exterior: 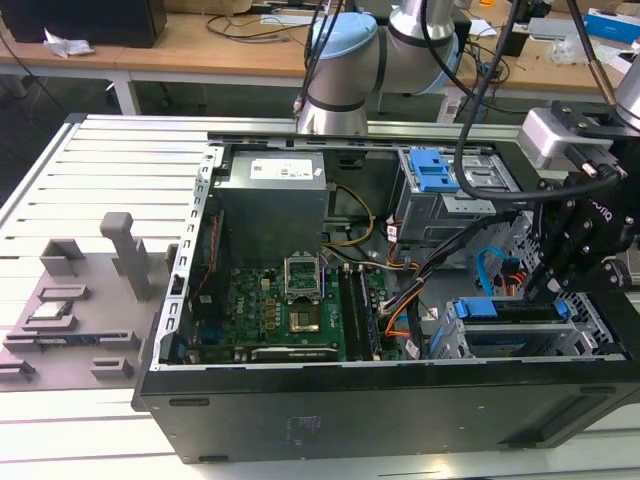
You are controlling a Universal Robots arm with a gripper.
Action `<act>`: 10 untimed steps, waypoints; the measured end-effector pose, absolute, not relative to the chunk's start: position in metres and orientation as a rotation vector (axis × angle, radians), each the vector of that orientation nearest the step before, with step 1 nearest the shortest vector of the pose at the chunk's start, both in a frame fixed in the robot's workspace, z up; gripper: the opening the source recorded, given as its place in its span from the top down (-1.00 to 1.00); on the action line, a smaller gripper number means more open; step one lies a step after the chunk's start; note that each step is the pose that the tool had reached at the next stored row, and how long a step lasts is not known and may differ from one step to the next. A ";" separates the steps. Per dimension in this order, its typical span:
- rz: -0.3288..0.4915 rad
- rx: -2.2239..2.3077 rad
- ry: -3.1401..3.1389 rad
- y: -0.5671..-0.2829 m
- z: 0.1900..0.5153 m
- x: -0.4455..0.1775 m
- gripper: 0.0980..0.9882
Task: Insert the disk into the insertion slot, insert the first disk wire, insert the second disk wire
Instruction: 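Insert the first disk wire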
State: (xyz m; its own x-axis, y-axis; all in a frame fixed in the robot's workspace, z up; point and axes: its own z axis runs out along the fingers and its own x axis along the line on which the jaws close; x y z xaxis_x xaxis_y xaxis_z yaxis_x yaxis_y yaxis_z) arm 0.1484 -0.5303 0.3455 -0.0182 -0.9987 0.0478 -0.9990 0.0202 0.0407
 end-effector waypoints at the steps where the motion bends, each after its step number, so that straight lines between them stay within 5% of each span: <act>1: 0.007 2.156 -2.198 -0.530 0.344 0.149 0.84; 10: 0.007 2.156 -2.198 -0.530 0.341 0.152 0.84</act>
